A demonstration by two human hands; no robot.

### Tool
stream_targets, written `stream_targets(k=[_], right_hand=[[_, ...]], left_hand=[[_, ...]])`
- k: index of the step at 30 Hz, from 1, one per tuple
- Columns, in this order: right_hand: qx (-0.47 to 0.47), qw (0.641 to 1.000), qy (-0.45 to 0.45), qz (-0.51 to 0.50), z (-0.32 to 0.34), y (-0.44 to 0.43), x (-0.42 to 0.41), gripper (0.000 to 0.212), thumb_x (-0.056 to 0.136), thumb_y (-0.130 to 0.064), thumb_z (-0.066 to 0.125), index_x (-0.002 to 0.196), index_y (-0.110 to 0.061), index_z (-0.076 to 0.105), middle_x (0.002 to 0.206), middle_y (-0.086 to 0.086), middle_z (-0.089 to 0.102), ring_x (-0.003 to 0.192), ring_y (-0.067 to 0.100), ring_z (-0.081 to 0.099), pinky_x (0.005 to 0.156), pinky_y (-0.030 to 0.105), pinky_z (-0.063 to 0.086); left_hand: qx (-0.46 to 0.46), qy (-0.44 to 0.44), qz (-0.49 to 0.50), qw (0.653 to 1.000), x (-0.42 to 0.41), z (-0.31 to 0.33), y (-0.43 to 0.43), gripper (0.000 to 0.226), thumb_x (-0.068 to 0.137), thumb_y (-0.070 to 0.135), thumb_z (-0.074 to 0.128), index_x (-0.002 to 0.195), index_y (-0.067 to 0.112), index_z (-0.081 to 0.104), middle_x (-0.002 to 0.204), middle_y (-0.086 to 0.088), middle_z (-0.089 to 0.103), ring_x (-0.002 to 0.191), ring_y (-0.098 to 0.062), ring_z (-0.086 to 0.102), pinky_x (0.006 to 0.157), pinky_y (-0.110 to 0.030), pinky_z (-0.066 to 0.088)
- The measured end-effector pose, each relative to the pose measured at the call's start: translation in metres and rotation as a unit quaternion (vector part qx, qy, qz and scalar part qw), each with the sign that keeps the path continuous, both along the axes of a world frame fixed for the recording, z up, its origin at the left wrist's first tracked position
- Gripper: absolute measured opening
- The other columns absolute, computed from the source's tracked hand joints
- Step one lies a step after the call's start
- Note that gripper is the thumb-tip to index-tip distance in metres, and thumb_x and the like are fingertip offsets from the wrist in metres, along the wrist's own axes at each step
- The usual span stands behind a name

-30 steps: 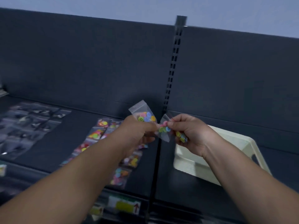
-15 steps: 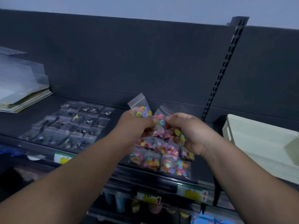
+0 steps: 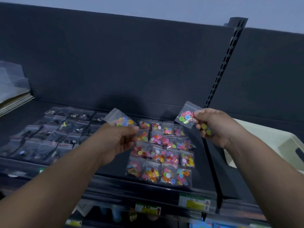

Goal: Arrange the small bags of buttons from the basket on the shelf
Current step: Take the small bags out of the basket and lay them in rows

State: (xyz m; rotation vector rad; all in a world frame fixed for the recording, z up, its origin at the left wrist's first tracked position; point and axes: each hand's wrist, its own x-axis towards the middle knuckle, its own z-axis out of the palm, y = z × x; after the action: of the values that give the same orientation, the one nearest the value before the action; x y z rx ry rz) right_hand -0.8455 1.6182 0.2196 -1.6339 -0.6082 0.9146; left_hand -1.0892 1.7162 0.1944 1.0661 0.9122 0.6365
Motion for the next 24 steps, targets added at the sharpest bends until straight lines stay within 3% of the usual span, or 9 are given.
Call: stream_targets(k=[3, 8, 12, 18, 24], right_hand=[[-0.026, 1.000, 0.011, -0.001, -0.012, 0.015, 0.016, 0.020, 0.091, -0.015, 0.060, 0.072, -0.019, 0.055, 0.058, -0.004, 0.054, 0.051, 0.007, 0.049, 0.040, 0.017, 0.032], [-0.050, 0.999, 0.008, 0.008, -0.031, 0.046, 0.040, 0.020, 0.091, -0.014, 0.061, 0.072, -0.019, 0.055, 0.061, -0.002, 0.055, 0.053, 0.008, 0.051, 0.041, 0.016, 0.034], [-0.070, 0.997, 0.005, 0.013, -0.044, 0.067, 0.047, 0.022, 0.092, -0.010, 0.058, 0.072, -0.019, 0.054, 0.065, 0.002, 0.060, 0.051, 0.008, 0.051, 0.039, 0.015, 0.033], [-0.090, 0.994, -0.018, 0.062, -0.053, 0.083, 0.034, 0.019, 0.089, -0.006, 0.061, 0.074, -0.016, 0.055, 0.061, 0.004, 0.059, 0.047, 0.008, 0.051, 0.040, 0.016, 0.033], [-0.089, 0.994, -0.018, 0.052, -0.054, 0.079, 0.026, 0.019, 0.090, -0.007, 0.060, 0.074, -0.016, 0.057, 0.060, 0.005, 0.061, 0.048, 0.008, 0.053, 0.042, 0.018, 0.034]], left_hand=[[-0.002, 0.014, 0.015, 1.000, 0.006, -0.002, 0.010, 0.006, 0.089, 0.014, 0.061, 0.093, 0.010, 0.059, 0.074, -0.006, 0.064, 0.054, -0.011, 0.059, 0.044, -0.019, 0.049], [0.033, 0.060, 0.025, 0.997, 0.016, -0.010, 0.030, 0.027, 0.097, 0.031, 0.047, 0.087, 0.008, 0.058, 0.076, -0.007, 0.060, 0.059, -0.014, 0.056, 0.047, -0.022, 0.048], [0.071, 0.106, 0.038, 0.991, 0.016, -0.023, 0.039, 0.026, 0.094, 0.026, 0.054, 0.072, 0.013, 0.053, 0.066, -0.003, 0.050, 0.059, -0.014, 0.053, 0.052, -0.023, 0.046], [0.127, 0.154, 0.036, 0.979, 0.016, -0.033, 0.053, 0.019, 0.085, 0.011, 0.066, 0.073, 0.014, 0.053, 0.053, -0.001, 0.053, 0.044, -0.008, 0.050, 0.045, -0.020, 0.041], [0.102, 0.175, -0.020, 0.979, 0.023, -0.038, 0.071, 0.011, 0.091, 0.017, 0.060, 0.081, 0.014, 0.056, 0.068, -0.007, 0.060, 0.053, -0.013, 0.056, 0.048, -0.022, 0.043]])
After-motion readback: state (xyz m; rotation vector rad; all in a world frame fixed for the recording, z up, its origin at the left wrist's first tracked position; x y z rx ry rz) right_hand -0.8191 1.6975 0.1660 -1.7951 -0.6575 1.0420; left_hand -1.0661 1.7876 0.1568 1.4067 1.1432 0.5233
